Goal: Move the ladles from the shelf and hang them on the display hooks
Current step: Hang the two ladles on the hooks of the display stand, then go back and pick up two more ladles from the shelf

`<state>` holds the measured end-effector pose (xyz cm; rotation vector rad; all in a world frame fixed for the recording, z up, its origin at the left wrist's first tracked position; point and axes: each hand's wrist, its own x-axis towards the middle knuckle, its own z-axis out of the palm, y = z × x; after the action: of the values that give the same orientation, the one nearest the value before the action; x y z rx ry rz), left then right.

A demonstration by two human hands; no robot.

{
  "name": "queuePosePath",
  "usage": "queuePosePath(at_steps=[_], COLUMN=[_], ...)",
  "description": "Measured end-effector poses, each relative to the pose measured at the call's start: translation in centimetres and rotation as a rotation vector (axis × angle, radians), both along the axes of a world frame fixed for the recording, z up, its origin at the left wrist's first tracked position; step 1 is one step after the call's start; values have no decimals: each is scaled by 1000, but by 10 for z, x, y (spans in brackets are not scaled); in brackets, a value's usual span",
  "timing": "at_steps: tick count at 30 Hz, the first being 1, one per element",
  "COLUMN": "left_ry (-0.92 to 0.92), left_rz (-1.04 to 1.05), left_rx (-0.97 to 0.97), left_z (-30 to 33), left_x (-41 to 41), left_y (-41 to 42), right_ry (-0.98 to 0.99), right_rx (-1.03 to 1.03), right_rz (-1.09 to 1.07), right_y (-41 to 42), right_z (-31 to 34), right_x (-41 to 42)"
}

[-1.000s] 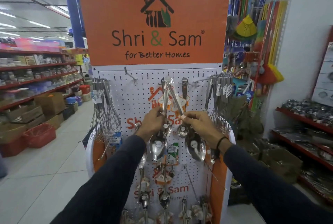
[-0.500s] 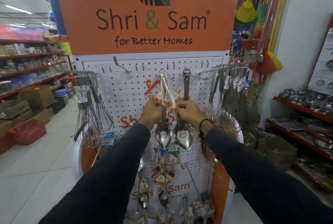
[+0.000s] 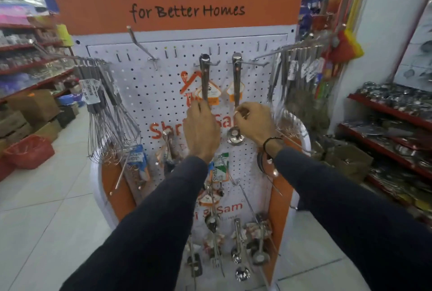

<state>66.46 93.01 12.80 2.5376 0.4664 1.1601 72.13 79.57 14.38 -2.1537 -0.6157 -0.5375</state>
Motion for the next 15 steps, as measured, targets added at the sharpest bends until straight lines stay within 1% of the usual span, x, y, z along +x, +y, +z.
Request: queuePosePath(at_steps=[2, 3, 6, 7, 8, 10, 11, 13, 15], left_ry=[-75, -69, -63, -59, -48, -19, -6, 17, 29], left_rz=[-117, -179, -390, -470, -546, -688, -751, -874, -999], left_rx=[205, 276, 432, 468, 499, 551, 561, 581, 618], left_z=[-4, -6, -9, -10, -10, -11, -11, -10, -12], left_x=[-11, -12, -5, -1, 2, 4, 2, -8, -29], left_y=[-36, -51, -126, -155, -182, -245, -278, -348, -418], right_ry=[-181, -276, -539, -551, -505, -332, -245, -93, 13], right_rx=[-119, -177, -356, -439, -527, -695, -746, -775, -796], right_rz=[-87, -135, -335, -422, -516, -705, -793, -964, -1140], right_y=[-44, -67, -171, -212, -249, -328, -366, -438, -498], right_z=[5, 7, 9, 10, 11, 12, 11, 9, 6], right_x=[-19, -27, -47, -54, -62, -88, -106, -153, -210])
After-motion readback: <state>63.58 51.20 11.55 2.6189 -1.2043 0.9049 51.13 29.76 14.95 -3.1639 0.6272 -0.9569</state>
